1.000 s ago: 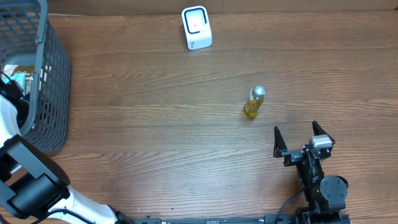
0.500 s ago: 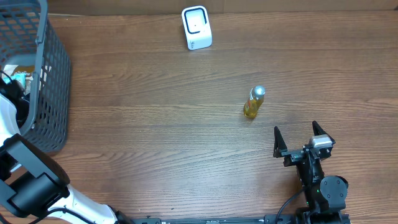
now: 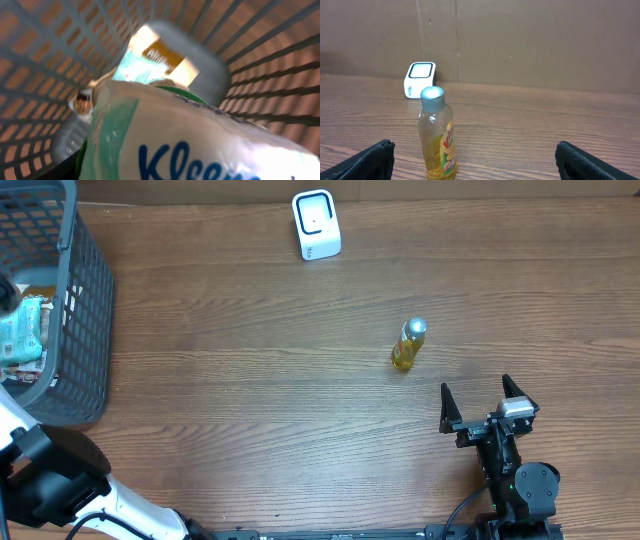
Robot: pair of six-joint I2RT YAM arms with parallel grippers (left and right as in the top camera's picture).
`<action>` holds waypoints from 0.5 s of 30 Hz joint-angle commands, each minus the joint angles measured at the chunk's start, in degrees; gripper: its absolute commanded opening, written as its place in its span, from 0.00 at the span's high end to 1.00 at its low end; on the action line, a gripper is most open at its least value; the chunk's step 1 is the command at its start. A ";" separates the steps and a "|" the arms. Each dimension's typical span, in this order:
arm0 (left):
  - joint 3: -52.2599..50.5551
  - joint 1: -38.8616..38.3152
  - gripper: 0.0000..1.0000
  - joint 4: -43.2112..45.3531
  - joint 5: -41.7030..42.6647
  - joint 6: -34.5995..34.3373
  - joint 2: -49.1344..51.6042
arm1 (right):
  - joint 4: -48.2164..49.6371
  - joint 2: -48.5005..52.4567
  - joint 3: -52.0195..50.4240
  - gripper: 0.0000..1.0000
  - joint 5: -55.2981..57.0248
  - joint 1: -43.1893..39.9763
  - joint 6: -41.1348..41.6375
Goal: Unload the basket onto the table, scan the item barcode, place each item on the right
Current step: 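Grasp the green-and-white Kleenex pack and lift it toward the scanner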
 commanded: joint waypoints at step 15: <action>32.00 -2.93 0.76 -12.79 43.54 -18.99 -1.09 | 0.13 -0.07 -0.61 0.00 -0.09 -0.07 -0.07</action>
